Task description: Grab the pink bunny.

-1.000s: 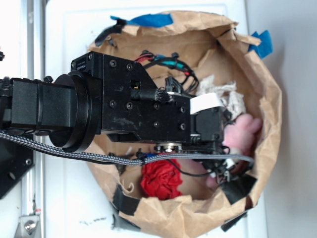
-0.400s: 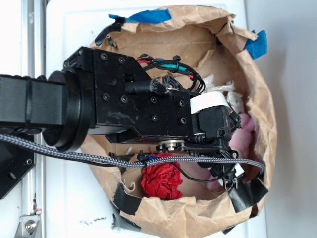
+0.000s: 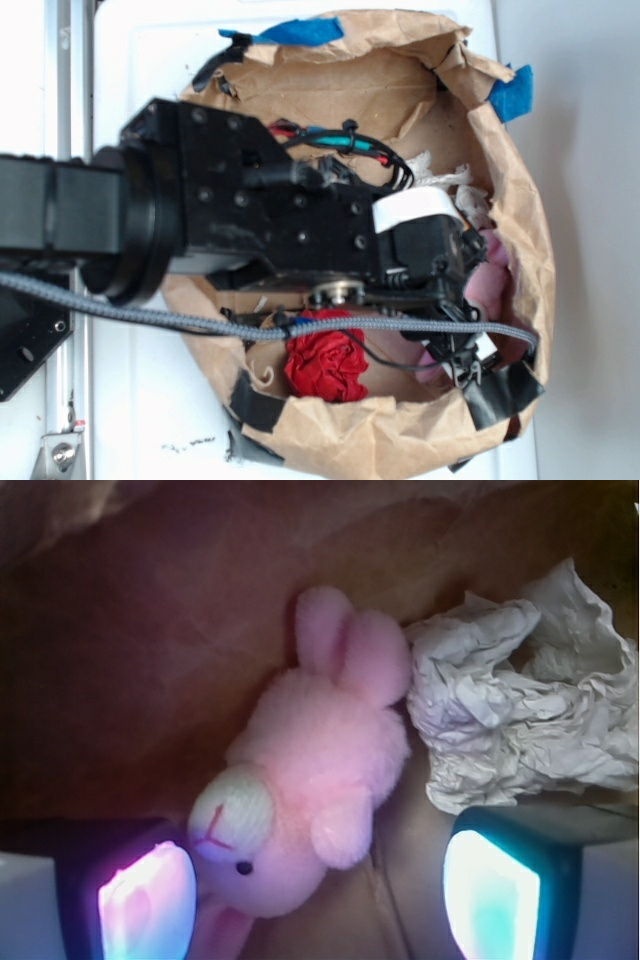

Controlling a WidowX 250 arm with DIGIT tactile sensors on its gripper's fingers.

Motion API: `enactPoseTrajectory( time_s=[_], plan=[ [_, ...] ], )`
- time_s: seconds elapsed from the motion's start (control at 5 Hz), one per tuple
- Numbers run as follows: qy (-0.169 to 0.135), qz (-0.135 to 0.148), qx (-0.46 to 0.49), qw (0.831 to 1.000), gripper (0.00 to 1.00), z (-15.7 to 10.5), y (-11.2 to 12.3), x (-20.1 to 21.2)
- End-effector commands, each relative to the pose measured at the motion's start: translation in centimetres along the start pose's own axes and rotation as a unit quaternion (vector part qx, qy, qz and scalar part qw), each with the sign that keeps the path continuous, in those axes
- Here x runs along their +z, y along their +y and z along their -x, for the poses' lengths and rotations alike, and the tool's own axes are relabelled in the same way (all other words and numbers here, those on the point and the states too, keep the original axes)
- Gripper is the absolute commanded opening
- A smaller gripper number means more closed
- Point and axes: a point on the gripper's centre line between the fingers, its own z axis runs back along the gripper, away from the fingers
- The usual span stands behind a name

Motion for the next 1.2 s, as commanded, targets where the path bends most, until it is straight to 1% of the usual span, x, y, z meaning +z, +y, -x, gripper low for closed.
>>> enactPoseTrajectory(
  time_s=[0.0,0.2,0.4,0.6,0.8,1.0],
  plan=[
    [-0.042,0.027,-0.006,0.999,1.00,-1.3,-1.2,0.8],
    [-0.043,0.027,-0.014,0.999,1.00,-1.1,-1.7,-0.3],
    [-0.041,0.005,-0.024,0.999,1.00,-0.9,-1.7,-2.0],
    [-0.034,-0.021,-0.030,0.999,1.00,-0.5,-1.2,-3.1],
    [-0.029,-0.017,-0.020,0.999,0.00,-0.5,-1.0,-2.7],
    [-0.031,-0.014,-0.023,0.999,0.00,-0.6,-0.8,-2.2]
  ],
)
